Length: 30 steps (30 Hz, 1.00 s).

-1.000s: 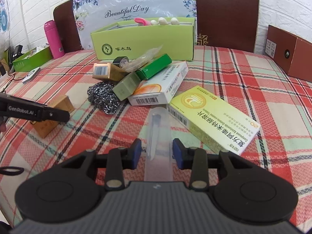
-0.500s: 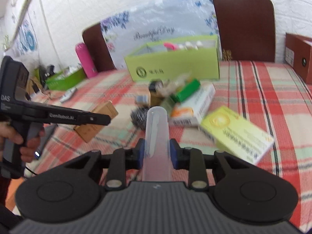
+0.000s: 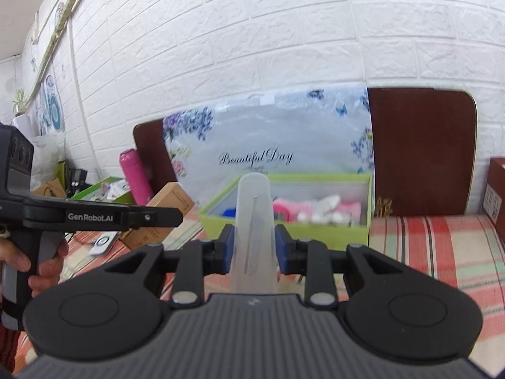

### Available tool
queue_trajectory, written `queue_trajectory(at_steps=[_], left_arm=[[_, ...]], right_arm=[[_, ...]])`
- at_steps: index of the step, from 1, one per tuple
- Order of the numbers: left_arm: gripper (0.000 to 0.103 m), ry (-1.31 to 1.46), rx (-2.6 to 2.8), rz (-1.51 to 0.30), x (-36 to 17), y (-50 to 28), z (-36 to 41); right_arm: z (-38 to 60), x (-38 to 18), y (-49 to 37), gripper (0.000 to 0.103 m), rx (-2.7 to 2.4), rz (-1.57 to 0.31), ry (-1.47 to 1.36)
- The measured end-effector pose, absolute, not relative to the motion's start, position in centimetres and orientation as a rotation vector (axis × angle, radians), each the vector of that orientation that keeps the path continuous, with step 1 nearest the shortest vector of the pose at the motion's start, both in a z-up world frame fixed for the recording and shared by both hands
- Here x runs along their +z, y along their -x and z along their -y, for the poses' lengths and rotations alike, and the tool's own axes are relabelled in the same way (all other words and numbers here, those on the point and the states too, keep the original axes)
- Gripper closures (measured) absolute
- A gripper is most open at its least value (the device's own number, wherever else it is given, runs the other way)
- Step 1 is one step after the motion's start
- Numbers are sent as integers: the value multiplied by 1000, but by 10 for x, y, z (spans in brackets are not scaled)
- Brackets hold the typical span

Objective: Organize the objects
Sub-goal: 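Lower the gold box and clear tube into the lime-green box, open both tools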

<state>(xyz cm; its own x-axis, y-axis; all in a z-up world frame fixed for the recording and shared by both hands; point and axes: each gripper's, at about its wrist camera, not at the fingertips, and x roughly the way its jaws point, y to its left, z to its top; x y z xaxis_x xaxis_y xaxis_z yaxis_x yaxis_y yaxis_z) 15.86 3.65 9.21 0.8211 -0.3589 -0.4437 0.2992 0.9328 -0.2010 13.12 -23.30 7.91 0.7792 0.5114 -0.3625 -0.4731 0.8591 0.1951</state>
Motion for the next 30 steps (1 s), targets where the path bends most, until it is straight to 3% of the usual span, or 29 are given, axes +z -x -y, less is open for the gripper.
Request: queue_trajectory(at_steps=[10, 18, 19, 20, 21, 22, 28, 30], left_arm=[[78, 172, -259, -525, 91, -266, -41], [78, 152, -223, -561, 66, -316, -39], [65, 142, -212, -549, 62, -318, -39], [50, 127, -194, -551, 58, -319, -40], [21, 119, -167, -561, 54, -319, -40], [16, 115, -145, -555, 51, -317, -42], [15, 114, -151, -536, 43, -303, -52], [15, 118, -147, -543, 46, -299, -51]], right_arm=[[230, 84, -235, 76, 425, -383, -106], [212, 48, -298, 76, 369, -420, -37], [209, 39, -305, 72, 359, -434, -18], [207, 30, -312, 54, 358, -475, 5], [206, 22, -317, 46, 351, -510, 19], [206, 14, -317, 42, 343, -521, 32], [212, 1, -300, 26, 361, -497, 46], [213, 7, -294, 14, 363, -485, 40]])
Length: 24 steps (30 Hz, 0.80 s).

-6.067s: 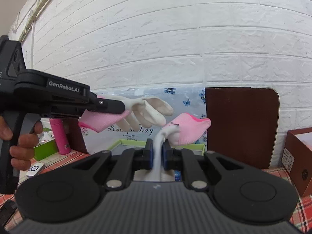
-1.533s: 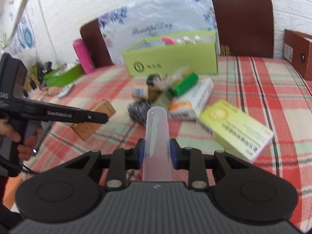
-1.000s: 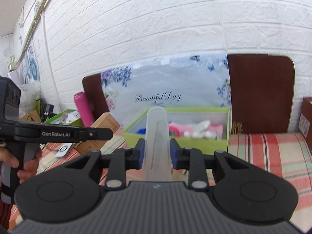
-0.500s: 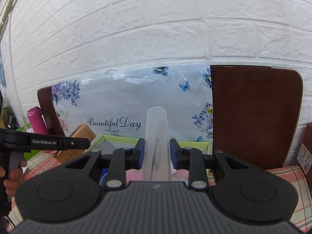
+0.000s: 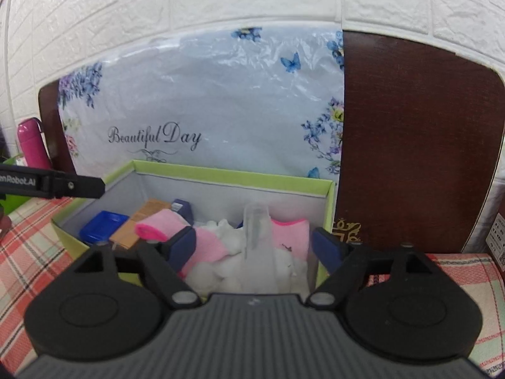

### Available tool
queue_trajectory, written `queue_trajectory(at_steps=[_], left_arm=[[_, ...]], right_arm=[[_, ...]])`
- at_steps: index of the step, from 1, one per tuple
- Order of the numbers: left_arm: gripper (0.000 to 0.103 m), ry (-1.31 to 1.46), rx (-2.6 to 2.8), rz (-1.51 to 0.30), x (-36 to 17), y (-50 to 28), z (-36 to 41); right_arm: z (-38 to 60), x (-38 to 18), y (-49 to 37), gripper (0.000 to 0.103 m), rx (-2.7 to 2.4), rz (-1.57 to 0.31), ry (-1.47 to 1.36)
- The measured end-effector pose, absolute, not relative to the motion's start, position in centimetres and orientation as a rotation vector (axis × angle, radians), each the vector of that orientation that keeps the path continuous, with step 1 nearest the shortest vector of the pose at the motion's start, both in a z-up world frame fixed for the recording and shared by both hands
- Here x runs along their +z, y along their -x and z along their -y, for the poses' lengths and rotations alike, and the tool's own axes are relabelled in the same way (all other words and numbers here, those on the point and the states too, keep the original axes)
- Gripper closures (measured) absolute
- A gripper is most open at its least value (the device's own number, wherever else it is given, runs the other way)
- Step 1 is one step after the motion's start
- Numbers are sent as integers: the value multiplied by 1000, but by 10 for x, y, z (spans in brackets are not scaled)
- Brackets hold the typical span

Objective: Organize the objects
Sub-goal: 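Lower the gold box and clear tube into the lime-green box, open both tools, then move both tools back over the remaining items on the table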

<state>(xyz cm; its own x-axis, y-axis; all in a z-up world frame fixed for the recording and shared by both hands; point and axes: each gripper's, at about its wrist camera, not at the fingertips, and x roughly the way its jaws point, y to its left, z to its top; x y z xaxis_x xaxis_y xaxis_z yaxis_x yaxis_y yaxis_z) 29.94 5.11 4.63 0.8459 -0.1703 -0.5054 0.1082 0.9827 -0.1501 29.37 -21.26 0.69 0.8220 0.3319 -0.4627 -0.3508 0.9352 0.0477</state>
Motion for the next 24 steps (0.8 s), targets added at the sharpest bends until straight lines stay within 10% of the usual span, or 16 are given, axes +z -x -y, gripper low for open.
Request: queue_trajectory(at_steps=[24], left_arm=[[13, 16, -147, -534, 86, -149, 3]], right_arm=[[254, 75, -133, 0, 393, -338, -48]])
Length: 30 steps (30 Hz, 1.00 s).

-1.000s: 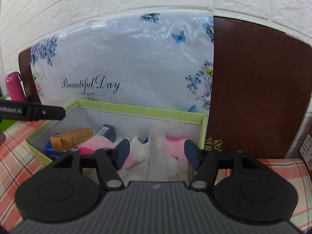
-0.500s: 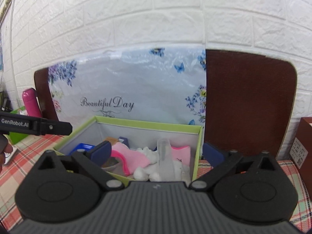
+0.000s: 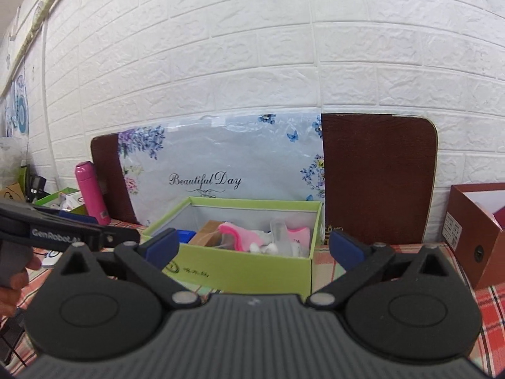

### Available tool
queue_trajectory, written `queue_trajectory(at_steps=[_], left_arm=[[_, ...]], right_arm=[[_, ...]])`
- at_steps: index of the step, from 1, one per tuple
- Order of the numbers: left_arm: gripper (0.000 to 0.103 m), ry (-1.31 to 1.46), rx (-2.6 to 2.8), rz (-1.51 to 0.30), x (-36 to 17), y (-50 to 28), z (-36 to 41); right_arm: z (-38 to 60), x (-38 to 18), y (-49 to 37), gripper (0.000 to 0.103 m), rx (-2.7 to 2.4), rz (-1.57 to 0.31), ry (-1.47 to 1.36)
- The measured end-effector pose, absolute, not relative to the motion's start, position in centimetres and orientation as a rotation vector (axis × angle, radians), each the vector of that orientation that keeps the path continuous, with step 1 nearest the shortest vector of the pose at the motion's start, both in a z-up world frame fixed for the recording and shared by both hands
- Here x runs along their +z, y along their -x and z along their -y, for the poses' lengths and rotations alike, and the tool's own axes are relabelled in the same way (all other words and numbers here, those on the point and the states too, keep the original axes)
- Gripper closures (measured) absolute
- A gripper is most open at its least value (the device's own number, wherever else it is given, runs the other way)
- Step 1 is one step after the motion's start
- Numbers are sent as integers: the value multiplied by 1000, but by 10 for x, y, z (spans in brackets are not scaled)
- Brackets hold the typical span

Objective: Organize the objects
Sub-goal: 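Move both tools back over the remaining items on the table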

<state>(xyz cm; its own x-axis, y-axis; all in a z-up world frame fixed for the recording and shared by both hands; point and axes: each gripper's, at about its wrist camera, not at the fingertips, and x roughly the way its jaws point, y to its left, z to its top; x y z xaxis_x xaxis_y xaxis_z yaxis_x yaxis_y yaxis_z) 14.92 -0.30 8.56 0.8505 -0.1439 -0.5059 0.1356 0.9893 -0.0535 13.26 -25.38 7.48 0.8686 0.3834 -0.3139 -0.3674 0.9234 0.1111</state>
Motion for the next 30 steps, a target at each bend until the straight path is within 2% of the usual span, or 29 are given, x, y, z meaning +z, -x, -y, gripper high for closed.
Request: queue_trajectory(at_steps=[16, 24, 30], left_arm=[[7, 98, -167, -619, 37, -87, -3], [7, 82, -200, -675, 2, -73, -8], [7, 41, -277, -690, -11, -70, 7]], right_arm=[[265, 25, -50, 0, 290, -413, -55], [255, -24, -29, 0, 265, -525, 15], [268, -45, -34, 0, 237, -544, 109]])
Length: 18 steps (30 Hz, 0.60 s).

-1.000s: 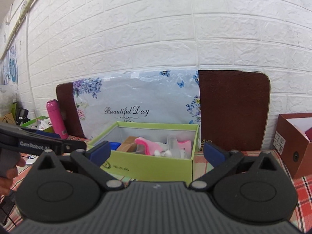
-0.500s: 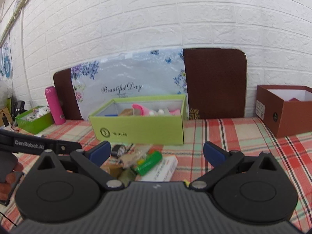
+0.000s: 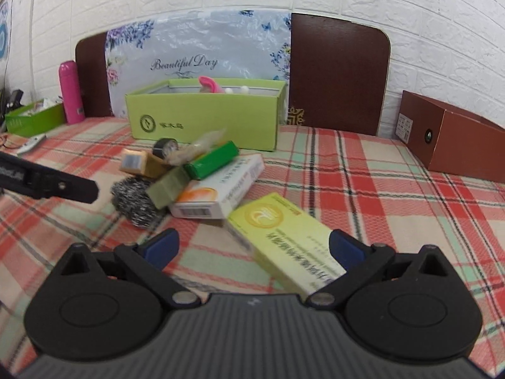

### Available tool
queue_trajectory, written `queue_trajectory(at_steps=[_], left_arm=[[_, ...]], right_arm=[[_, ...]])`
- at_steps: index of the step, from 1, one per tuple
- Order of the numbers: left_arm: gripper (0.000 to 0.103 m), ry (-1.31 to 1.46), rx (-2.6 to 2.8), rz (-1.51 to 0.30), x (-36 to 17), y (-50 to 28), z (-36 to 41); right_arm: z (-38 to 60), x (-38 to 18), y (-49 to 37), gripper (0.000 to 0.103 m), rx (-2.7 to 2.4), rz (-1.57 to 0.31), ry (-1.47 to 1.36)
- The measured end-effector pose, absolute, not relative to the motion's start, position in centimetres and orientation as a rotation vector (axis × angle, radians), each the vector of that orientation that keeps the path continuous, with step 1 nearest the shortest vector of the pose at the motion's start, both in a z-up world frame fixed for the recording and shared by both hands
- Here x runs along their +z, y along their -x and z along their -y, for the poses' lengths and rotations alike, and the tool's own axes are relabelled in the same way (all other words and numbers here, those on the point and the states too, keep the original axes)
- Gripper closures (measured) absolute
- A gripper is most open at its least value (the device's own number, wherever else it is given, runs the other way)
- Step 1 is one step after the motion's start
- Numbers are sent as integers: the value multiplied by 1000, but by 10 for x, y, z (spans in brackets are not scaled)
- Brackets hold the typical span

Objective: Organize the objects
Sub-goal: 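Move both tools back over the remaining items on the table, then grasp the steel wool scrubber with the left tool while the right tool grasps the yellow-green medicine box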

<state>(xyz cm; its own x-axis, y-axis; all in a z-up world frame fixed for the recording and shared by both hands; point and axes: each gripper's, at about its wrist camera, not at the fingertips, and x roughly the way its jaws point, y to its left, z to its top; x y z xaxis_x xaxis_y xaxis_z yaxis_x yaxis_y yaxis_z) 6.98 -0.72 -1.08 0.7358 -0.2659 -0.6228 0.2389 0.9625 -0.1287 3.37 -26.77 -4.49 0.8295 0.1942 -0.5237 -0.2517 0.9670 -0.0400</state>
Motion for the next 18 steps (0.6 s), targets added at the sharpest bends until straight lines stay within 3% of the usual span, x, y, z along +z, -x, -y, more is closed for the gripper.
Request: queue_trajectory(at_steps=[10, 15, 17, 18], left_arm=[[7, 14, -342, -671, -21, -83, 24], [7, 10, -346, -676, -31, -111, 33], [10, 8, -349, -678, -34, -120, 32], [17, 10, -355, -683, -36, -124, 31]], right_arm=[[306, -69, -88, 0, 346, -673, 97], [302, -64, -52, 0, 404, -674, 7], [296, -63, -37, 0, 425, -672, -30], [291, -64, -31, 0, 425, -674, -45]])
